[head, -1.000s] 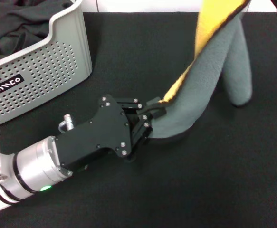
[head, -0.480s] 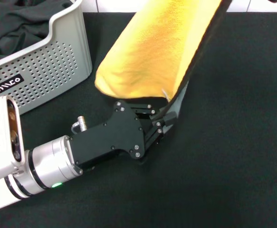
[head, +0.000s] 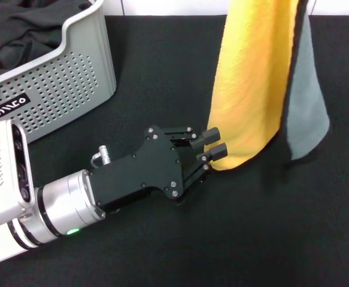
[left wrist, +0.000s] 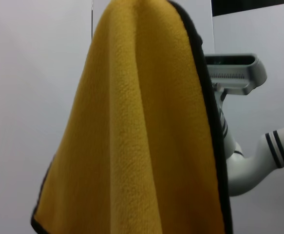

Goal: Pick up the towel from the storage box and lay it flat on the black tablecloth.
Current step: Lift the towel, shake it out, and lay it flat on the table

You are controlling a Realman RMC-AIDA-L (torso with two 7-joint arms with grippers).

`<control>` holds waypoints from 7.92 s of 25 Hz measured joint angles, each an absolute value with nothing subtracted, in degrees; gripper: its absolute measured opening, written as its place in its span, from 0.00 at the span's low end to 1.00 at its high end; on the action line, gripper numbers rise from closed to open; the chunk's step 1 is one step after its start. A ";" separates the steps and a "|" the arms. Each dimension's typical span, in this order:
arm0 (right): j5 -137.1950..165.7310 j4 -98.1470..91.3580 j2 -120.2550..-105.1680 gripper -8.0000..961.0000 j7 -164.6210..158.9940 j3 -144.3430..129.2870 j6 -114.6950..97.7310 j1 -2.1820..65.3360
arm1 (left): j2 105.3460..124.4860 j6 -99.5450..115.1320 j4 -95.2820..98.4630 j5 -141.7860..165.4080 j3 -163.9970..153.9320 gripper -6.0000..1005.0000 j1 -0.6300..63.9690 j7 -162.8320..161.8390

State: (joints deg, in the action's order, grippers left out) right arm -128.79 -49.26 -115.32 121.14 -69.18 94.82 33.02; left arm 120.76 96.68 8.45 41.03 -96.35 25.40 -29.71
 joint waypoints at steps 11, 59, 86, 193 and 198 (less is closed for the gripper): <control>-129.43 -48.96 -115.87 0.02 121.45 -69.23 93.77 33.43 | 120.76 96.53 11.72 40.36 -99.61 0.20 25.50 -30.36; -137.64 -43.71 -116.19 0.02 124.91 -75.76 90.62 39.20 | 120.76 82.17 16.79 17.05 -117.42 0.33 24.84 -29.62; -117.18 -66.16 -115.42 0.02 104.76 -73.29 79.91 24.35 | 114.60 107.27 15.02 17.59 -112.22 0.02 19.10 -35.14; -101.30 -25.13 -116.19 0.02 116.63 -66.79 55.62 33.47 | 119.59 66.52 3.33 11.87 -104.01 0.09 29.26 15.52; -101.29 -25.13 -116.19 0.02 116.63 -66.80 55.54 33.49 | 119.67 66.29 3.72 11.83 -103.95 0.09 28.87 21.59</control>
State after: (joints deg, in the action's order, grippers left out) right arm -101.29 -25.13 -116.19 116.63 -66.80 55.54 33.49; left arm 119.67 66.29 3.72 11.83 -103.95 28.87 21.59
